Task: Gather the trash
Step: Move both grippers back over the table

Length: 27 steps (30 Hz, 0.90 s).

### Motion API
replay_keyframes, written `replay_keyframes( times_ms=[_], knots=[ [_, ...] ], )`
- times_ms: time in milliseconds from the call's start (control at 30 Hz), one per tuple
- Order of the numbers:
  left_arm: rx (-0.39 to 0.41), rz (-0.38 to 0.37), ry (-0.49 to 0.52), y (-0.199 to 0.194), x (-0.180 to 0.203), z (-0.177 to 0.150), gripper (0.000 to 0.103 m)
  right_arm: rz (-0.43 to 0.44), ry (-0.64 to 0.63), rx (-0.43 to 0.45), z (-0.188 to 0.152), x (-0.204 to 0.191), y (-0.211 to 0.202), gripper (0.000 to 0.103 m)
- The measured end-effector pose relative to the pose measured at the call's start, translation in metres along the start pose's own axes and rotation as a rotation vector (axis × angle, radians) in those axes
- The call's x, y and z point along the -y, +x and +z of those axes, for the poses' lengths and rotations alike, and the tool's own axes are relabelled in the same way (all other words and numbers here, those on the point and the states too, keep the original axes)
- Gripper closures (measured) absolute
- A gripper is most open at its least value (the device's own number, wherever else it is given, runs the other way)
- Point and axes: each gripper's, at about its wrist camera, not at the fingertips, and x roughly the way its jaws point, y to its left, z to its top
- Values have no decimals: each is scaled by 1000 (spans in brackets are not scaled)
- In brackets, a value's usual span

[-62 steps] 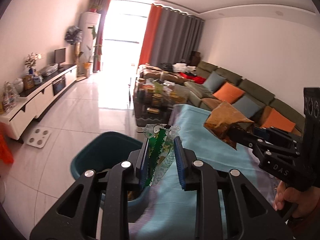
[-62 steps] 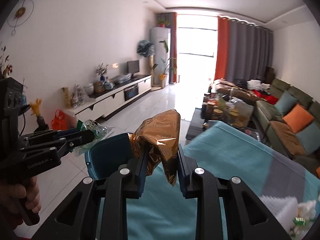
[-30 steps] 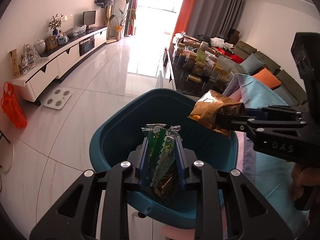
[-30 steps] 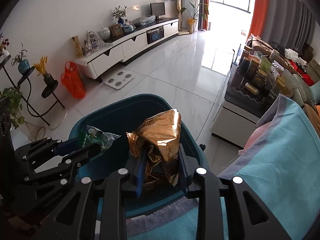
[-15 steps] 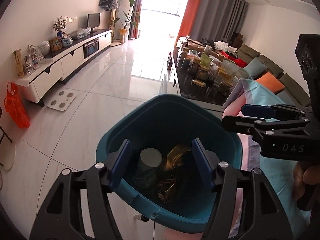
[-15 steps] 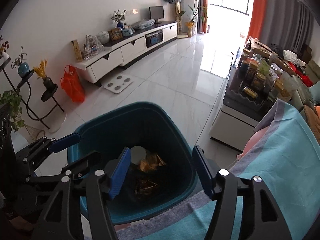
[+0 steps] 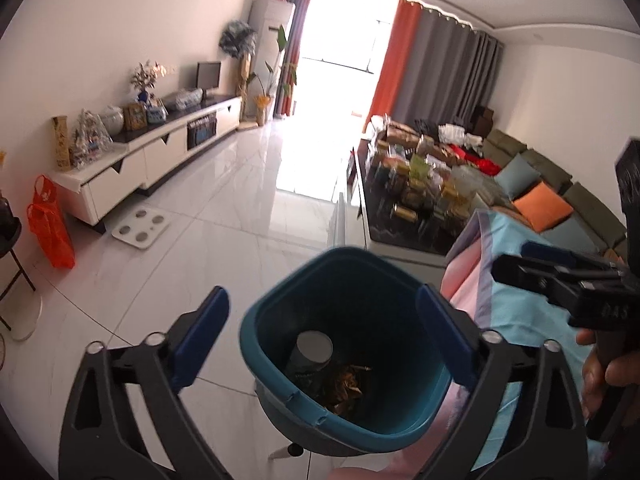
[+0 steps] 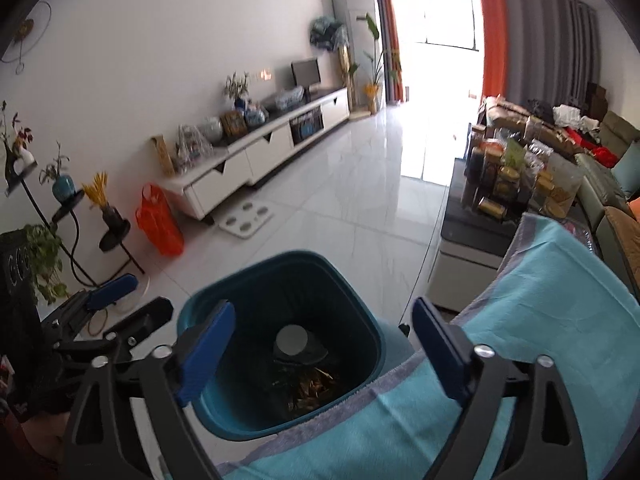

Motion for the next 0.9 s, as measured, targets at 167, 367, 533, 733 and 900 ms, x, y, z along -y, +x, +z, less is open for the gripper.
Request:
replay_keyframes(
  times_ms=[167,367,533,733,900],
  knots=[
    [49,21,-1,-32,-6,11,6,10,15,65,-9,-1,-26,7],
    [103,17,0,-71,2,21,5,-9,35,136,-29,6,-65,7],
    [171,-48,23,-104,31,24,5,-48,73,214,-56,15,-109,7],
    [223,-196,140,-136,96,14,5,-152,147,293,-101,33,-164,7],
    [221,-305,216,-149,150,-2,5,-274,208,342,-141,54,-204,7]
  ],
)
